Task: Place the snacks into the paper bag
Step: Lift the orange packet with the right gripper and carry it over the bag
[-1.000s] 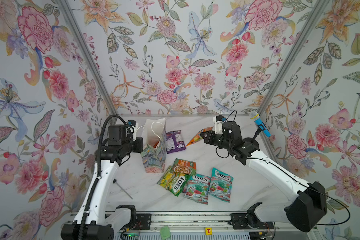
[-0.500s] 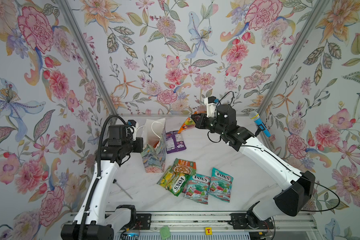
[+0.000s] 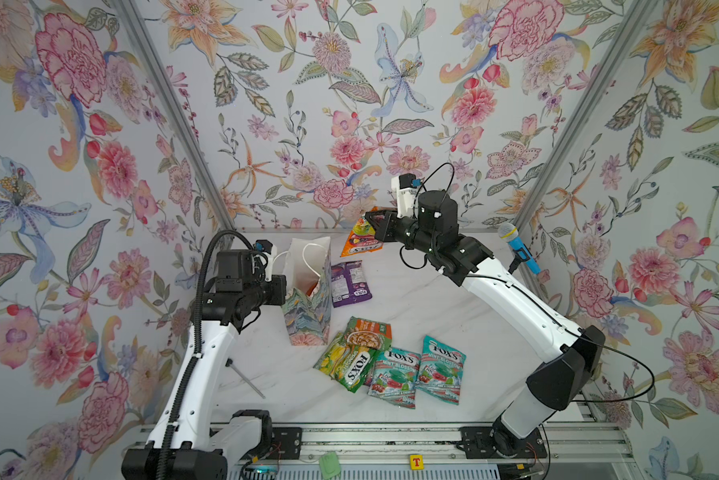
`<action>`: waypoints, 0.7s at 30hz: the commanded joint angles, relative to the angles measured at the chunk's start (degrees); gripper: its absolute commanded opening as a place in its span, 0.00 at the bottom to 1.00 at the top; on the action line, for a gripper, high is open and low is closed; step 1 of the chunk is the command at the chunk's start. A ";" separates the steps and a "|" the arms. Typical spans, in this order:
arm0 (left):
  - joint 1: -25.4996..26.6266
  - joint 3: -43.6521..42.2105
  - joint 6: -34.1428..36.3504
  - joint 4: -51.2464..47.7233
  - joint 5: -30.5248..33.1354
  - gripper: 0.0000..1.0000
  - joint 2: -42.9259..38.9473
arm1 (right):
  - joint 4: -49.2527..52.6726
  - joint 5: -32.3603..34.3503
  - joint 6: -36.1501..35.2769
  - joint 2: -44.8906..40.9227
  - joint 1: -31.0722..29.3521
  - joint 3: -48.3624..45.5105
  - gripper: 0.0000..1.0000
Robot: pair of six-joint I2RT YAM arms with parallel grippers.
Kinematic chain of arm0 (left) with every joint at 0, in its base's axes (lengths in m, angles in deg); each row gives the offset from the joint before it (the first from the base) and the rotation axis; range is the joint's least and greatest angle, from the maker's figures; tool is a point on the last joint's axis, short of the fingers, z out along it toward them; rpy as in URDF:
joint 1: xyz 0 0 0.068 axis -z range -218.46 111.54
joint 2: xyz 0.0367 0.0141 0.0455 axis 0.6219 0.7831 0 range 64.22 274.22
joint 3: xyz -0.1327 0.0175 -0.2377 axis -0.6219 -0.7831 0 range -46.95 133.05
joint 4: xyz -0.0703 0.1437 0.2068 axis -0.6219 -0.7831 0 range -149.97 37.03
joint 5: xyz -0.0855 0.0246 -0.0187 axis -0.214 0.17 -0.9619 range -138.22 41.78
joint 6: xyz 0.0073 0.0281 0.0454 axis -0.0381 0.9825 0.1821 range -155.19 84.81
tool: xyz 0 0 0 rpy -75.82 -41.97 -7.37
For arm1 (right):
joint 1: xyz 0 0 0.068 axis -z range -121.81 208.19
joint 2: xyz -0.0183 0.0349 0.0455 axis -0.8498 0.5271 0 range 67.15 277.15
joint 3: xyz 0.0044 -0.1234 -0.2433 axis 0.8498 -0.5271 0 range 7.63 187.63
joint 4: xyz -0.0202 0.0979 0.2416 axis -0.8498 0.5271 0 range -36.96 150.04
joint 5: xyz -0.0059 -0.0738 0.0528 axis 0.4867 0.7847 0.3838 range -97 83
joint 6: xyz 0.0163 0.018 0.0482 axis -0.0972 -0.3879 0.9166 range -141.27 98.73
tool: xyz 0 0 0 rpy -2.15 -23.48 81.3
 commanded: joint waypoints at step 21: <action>-0.67 -1.21 -0.15 -0.54 -1.07 0.06 -1.18 | 7.23 -7.32 -2.21 22.23 -3.89 38.49 0.00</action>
